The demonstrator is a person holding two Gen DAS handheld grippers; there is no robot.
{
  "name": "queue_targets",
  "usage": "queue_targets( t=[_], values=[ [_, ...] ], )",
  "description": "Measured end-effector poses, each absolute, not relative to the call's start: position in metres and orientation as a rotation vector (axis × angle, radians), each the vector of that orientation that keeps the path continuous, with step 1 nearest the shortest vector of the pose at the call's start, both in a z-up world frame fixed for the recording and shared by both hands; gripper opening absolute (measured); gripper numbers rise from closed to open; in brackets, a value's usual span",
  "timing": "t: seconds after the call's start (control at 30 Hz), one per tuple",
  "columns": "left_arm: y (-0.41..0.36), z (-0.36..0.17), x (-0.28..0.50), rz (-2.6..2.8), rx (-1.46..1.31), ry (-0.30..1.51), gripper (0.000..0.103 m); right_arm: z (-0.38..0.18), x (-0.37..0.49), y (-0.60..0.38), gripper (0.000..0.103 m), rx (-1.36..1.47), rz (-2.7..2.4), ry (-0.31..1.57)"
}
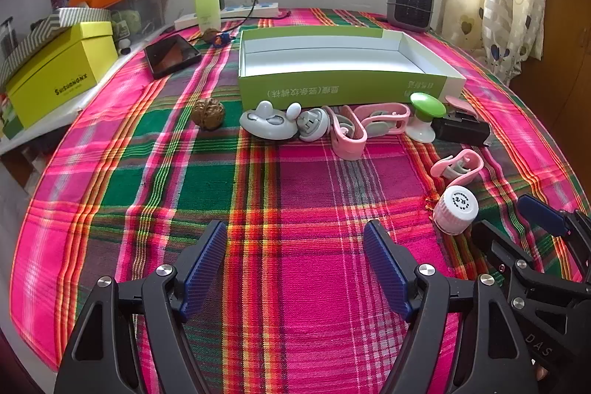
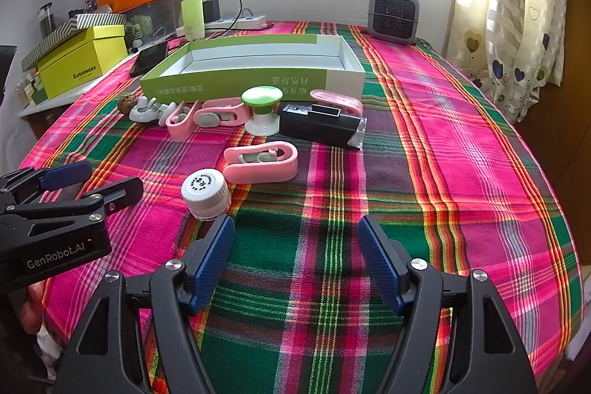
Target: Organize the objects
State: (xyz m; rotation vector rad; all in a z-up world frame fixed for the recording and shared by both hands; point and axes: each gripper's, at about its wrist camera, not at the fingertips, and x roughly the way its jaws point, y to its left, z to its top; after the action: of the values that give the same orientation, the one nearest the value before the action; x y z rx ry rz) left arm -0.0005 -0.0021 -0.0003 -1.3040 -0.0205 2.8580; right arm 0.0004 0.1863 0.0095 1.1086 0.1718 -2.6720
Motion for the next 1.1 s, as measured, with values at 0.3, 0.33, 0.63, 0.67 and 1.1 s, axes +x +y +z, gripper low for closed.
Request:
queue_targets(
  t=[0.3,0.33,0.63,0.67,1.1],
  values=[
    [-0.0045,-0.0022,-0.0028,2.859,-1.309,-0.02,0.076,0.0091,0.0002,0.1857,0.07,1.108,-2.672,0.17],
    [-0.0043,-0.0021,-0.0028,2.859,-1.31,-0.02,0.076,0.009,0.0002,0.1857,0.07,1.108,-2.672,0.17],
    [-0.0042,-0.0022,-0.0028,2.859,-1.31,-0.019,0.076,0.0081,-0.0006,0.1815,0.07,1.101,-2.675,0.167],
    [-0.0041,-0.0021,-0.0029,2.859,-1.311,-0.019,0.076,0.008,-0.0004,0.1827,0.07,1.101,-2.675,0.166],
    [-0.0038,-0.0018,-0.0031,2.859,-1.311,-0.017,0.076,0.0077,-0.0002,0.1835,0.07,1.1,-2.675,0.165]
  ],
)
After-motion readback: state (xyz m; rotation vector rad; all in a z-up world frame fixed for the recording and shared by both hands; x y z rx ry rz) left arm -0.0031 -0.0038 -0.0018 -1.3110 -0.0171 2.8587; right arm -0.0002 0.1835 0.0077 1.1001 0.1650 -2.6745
